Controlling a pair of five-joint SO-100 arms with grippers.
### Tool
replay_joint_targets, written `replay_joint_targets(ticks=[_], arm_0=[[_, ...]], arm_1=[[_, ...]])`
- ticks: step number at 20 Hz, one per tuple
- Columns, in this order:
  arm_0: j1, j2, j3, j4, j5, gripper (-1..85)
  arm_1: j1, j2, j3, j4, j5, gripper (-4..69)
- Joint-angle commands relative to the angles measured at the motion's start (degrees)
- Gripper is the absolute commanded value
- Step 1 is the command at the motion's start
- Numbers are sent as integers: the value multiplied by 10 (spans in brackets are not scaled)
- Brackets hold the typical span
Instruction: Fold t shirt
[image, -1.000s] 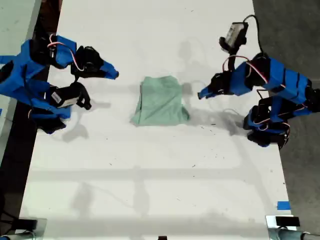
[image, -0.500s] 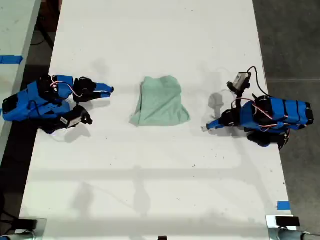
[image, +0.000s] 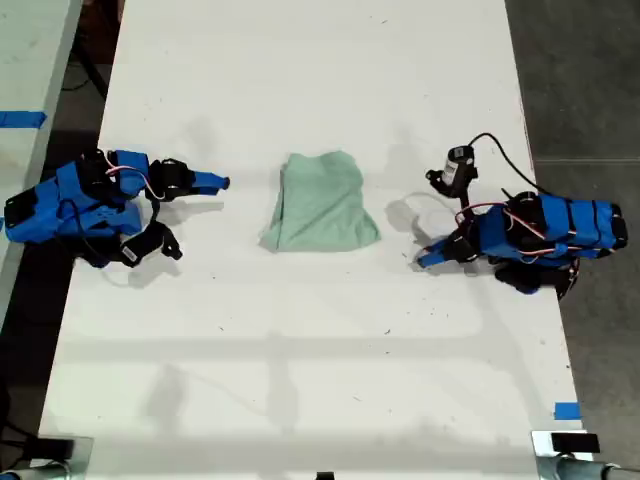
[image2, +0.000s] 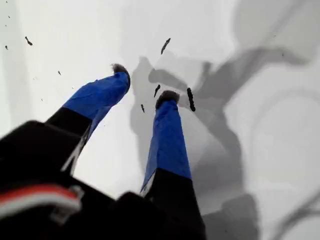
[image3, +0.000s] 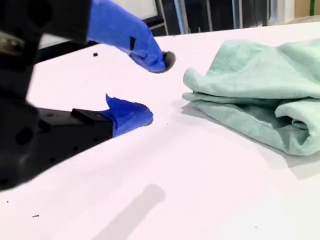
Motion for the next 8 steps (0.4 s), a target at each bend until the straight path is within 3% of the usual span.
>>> replay_joint_targets(ticks=[1,8], arm_0=[[4,5,25,0,4,129],[9,5,25,0,5,126]], arm_1=[[0,4,25,-19,-11,124],[1,4,25,-19,-11,110]])
